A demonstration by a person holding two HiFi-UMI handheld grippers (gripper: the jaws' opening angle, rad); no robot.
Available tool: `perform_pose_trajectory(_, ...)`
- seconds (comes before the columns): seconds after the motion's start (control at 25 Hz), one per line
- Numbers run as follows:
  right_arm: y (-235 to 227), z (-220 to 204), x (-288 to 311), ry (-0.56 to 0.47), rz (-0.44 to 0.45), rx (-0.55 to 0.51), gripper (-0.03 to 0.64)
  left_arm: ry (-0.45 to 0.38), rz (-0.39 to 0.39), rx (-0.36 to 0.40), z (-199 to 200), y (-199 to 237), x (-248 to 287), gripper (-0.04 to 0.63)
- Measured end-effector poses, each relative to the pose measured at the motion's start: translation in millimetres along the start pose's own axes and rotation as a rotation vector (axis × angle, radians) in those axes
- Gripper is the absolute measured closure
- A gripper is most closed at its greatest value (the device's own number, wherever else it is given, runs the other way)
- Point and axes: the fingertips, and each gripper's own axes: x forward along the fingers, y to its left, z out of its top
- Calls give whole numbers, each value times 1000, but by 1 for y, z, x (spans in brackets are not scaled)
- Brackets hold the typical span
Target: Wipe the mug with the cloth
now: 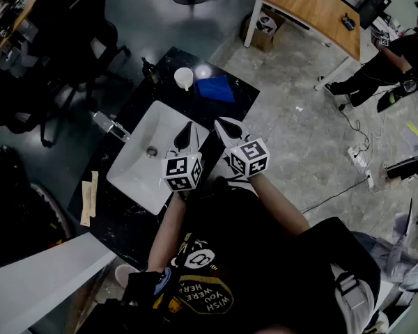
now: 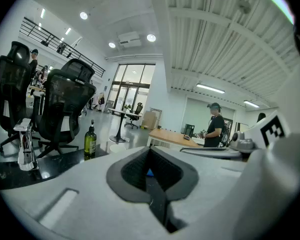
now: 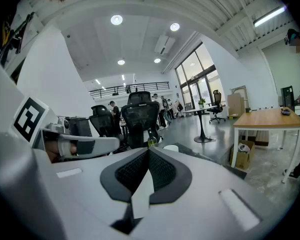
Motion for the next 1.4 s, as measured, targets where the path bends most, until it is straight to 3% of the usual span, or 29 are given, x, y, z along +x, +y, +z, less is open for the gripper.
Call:
perform_pose_trajectory(0.4,4,-3,3,6,-15,-16,618,-3,-4,-14,-1,9,-3,591)
perform_pose_trajectory(0.76,2,-17,14,13,-22,-37,618,52,-66,-15,-15,22,10,592)
perform_pose_trajectory(1.04,-34,-44,53,77,66,-79,615,48,-34,-31,-21,43,47,592)
perform_pose_trajectory(1.4,-126,-90,145,268,131,-177,439,91,90,-25,-33,77,127,592)
